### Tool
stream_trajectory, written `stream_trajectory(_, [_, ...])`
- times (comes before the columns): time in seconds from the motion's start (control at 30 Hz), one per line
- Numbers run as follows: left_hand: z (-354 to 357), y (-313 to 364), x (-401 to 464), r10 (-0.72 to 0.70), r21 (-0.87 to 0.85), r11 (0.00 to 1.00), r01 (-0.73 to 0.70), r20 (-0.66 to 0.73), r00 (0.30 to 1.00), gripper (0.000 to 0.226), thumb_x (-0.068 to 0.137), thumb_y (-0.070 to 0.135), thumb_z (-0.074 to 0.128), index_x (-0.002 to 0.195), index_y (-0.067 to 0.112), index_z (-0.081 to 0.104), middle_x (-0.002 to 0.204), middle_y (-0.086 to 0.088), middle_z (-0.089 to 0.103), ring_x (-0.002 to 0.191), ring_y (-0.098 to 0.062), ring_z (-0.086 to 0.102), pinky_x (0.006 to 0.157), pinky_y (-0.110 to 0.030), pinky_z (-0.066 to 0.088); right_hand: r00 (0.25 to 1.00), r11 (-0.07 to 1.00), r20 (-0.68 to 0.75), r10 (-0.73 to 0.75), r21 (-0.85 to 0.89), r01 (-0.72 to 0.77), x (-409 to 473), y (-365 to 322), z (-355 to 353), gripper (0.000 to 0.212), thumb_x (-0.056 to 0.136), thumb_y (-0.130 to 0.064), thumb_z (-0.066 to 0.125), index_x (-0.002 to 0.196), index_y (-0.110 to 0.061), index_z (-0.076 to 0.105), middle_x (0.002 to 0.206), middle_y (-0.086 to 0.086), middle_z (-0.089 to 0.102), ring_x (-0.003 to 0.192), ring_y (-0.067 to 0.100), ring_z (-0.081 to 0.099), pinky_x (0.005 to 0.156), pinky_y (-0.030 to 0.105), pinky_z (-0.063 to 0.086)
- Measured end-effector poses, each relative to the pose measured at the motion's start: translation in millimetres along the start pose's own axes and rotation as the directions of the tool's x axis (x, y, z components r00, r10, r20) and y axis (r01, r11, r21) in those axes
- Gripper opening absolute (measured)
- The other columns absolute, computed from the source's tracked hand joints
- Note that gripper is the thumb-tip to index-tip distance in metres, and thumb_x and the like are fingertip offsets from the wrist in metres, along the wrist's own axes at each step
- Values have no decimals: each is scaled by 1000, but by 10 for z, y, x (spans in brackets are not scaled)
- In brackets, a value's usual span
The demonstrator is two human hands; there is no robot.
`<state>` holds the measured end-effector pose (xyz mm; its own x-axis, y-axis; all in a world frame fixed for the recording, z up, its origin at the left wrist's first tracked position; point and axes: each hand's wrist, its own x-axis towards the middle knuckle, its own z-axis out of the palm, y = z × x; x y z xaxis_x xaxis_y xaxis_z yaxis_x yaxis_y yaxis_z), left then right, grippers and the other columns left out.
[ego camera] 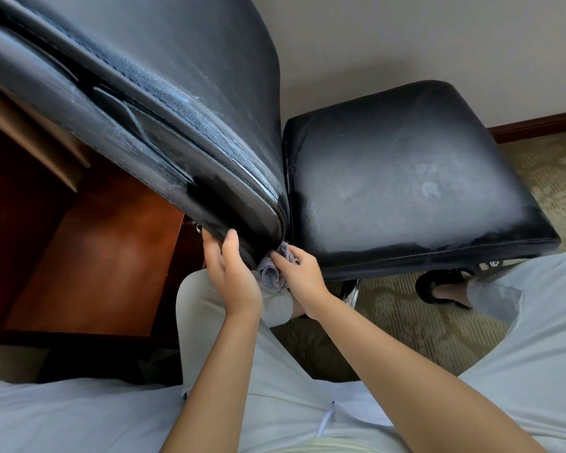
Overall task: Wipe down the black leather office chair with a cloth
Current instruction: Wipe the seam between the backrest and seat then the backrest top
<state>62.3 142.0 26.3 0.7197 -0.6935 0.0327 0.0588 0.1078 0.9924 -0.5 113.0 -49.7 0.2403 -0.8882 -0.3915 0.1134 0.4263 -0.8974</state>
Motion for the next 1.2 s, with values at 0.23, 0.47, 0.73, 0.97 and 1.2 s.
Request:
stream_trajectory(0.23, [-24,7,5,-21,2,1000,21,13,1000,58,83,31,48,141,26,42,140,7,50,129,-8,46,113,-39,33,995,971,-22,93,222,-86,-64,-199,-80,9,87,0,59,85,-3,67,85,14,68,82,21,65,69,25,52])
stream_trajectory(0.47, [-26,35,5,-62,-16,998,62,-38,997,44,95,20,46,138,25,46,136,6,53,125,-8,49,112,-39,35,955,923,-246,-169,301,241,-195,-618,-50,22,83,5,59,75,-13,68,73,1,65,74,11,62,68,22,52])
stream_trajectory(0.73, [-33,88,-7,-77,-26,997,76,-37,996,35,97,16,42,127,31,53,129,8,59,118,-3,54,107,-33,41,503,530,-171,-847,-338,778,-274,-634,60,19,81,-1,64,99,-2,69,106,12,60,100,21,58,89,31,48])
stream_trajectory(0.97, [-29,113,-16,-68,-37,997,68,-14,998,33,98,16,41,119,37,54,125,11,60,114,-1,56,95,-24,44,453,505,-224,-863,-424,752,-297,-801,134,13,84,-10,68,95,-4,69,98,5,65,92,20,62,83,36,50])
stream_trajectory(1.2, [-4,122,-20,-84,-45,996,83,-37,996,34,97,15,41,124,31,55,126,6,61,113,-3,58,93,-23,46,447,480,-199,-872,-527,701,-210,-806,121,13,81,-7,66,94,-7,69,91,5,65,85,15,60,78,20,46])
